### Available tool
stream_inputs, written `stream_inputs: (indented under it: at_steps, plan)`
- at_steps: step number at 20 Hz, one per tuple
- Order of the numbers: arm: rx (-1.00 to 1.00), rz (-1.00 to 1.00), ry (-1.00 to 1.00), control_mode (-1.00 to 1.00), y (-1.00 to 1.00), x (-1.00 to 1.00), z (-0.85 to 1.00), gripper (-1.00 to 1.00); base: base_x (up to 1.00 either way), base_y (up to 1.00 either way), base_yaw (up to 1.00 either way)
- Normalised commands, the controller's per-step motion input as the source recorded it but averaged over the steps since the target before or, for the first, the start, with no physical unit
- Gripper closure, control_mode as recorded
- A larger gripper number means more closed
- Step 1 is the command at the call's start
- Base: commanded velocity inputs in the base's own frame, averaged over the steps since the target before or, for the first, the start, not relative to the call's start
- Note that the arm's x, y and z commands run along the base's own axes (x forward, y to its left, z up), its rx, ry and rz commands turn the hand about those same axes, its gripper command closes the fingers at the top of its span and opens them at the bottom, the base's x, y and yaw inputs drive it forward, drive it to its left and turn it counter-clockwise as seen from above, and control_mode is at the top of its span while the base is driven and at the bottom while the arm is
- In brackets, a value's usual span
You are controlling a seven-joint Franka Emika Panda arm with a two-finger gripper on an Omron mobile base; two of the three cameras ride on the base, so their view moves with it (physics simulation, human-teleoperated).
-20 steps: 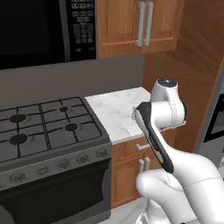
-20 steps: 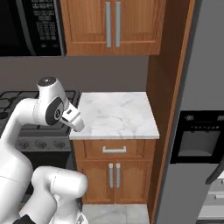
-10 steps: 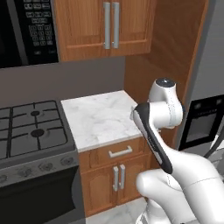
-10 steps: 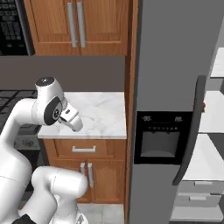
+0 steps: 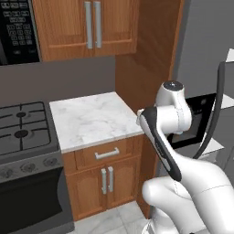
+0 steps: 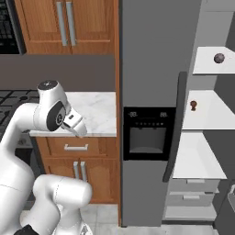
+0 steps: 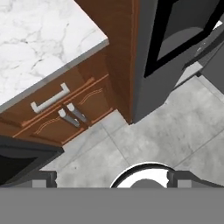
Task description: Pick the egg and butter from the fridge and place them by the bowl for mixing.
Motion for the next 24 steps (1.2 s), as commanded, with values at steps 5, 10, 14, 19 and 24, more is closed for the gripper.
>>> stream_inputs:
  at_steps: [5, 10, 14, 19, 24]
  plan:
    - [0.00, 0.00, 0.00, 1.00, 0.00, 0.00, 0.00, -1.00, 0.12, -0.53, 0.10]
    - [0.00, 0.00, 0.00, 1.00, 0.00, 0.00, 0.00, -1.00, 0.04, -0.58, 0.29]
    - [0.00, 0.00, 0.00, 1.00, 0.00, 0.00, 0.00, -1.00, 0.00, -0.62, 0.32]
    - [0.00, 0.00, 0.00, 1.00, 0.00, 0.00, 0.00, -1.00, 0.00, -0.68, 0.24]
    - [0.00, 0.00, 0.00, 1.00, 0.00, 0.00, 0.00, -1.00, -0.25, -0.59, 0.04]
